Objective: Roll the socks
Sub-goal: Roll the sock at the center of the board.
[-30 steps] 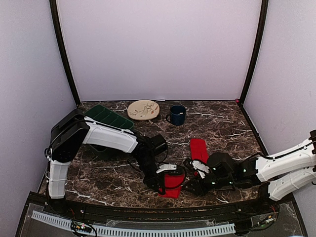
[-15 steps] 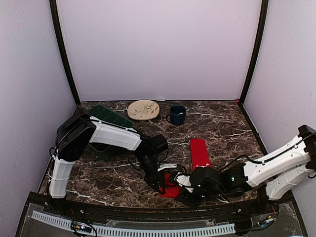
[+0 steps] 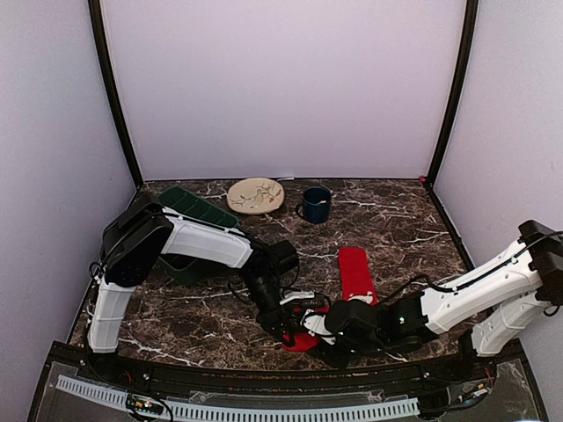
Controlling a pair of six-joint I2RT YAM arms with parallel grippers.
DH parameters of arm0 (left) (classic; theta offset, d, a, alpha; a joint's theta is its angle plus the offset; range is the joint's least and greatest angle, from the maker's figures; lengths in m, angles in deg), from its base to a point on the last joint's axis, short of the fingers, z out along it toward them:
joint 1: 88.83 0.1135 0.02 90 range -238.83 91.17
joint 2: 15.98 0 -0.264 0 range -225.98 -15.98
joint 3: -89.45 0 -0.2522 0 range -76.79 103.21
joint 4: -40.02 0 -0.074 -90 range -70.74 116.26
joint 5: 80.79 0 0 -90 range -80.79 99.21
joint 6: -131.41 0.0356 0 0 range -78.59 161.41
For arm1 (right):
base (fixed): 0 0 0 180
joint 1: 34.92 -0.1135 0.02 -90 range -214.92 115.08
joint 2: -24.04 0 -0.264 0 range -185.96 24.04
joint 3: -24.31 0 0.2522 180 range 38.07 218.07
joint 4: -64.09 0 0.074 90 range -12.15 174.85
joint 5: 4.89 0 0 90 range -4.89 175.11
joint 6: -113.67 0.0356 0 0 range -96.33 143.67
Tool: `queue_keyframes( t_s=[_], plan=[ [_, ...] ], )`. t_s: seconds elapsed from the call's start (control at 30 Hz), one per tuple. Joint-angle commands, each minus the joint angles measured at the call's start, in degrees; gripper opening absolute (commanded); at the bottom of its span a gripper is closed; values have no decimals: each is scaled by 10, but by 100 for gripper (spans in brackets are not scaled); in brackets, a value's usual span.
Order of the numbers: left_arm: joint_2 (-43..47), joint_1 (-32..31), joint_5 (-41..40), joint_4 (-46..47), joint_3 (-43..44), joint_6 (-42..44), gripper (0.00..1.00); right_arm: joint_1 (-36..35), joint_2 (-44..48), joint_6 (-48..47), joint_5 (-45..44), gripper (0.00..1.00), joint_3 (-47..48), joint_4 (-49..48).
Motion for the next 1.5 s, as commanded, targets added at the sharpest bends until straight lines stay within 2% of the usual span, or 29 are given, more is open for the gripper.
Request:
queue_keyframes(
  t_s=[0.0,0.37,0.6,0.83,1.0,1.23,1.47],
  plan=[
    [-9,1,-2,-24,6,4,15,-2,-14,-22,-11,48,21,-9],
    [-11,1,-1,-24,5,4,16,16,-27,-31,28,36,22,-20],
    [-11,1,1,-23,5,5,16,21,-36,-34,38,35,23,-24],
    [-13,1,0,-23,4,2,18,28,-46,-34,53,13,26,-27],
    [-12,1,-21,-15,0,-18,26,32,-45,-28,62,3,25,-28],
    [-11,13,-61,-20,-10,-45,36,43,-38,-8,81,0,9,-38],
    [20,35,-47,15,-49,-72,38,54,-38,2,97,0,1,-49]
  ],
)
